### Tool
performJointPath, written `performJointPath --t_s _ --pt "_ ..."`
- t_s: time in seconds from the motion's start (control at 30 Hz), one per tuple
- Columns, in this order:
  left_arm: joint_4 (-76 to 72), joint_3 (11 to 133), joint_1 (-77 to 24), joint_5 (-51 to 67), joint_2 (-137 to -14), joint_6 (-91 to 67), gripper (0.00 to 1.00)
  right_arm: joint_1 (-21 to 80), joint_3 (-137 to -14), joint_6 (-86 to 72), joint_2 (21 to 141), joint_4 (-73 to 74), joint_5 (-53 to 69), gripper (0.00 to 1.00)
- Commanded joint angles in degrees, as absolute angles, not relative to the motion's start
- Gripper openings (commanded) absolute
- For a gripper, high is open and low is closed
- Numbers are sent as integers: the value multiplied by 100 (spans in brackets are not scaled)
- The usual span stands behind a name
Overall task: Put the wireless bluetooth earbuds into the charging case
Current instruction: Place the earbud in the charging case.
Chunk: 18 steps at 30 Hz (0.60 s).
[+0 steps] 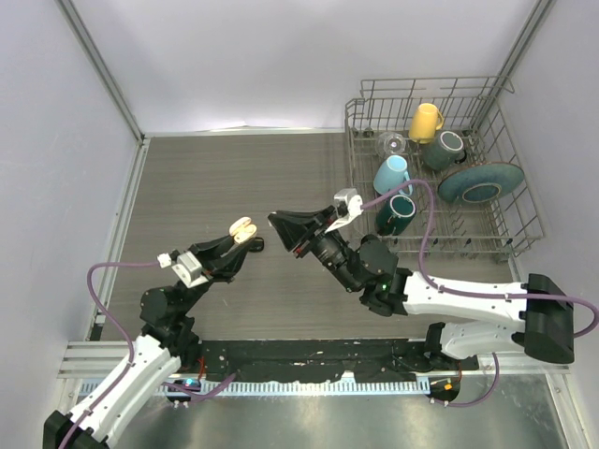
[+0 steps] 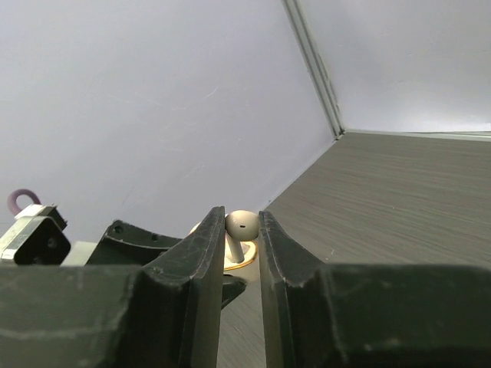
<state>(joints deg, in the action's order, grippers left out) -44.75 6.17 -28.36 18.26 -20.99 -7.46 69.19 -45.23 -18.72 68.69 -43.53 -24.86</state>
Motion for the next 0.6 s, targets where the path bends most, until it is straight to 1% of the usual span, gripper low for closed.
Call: performJointPath --t_s 0.0,0.27,0.57 --pt "-4931 607 -2812 1863 -2153 -747 0 7101 -4544 -1433 7075 -5141 -2355 1" --pt "-4975 563 -2821 1775 -2171 -668 0 7523 -4799 -976 7681 -5563 -2619 1" --pt "-4957 501 -2812 1758 -2162 -563 0 7655 -5071 -747 8059 -5801 -2689 1"
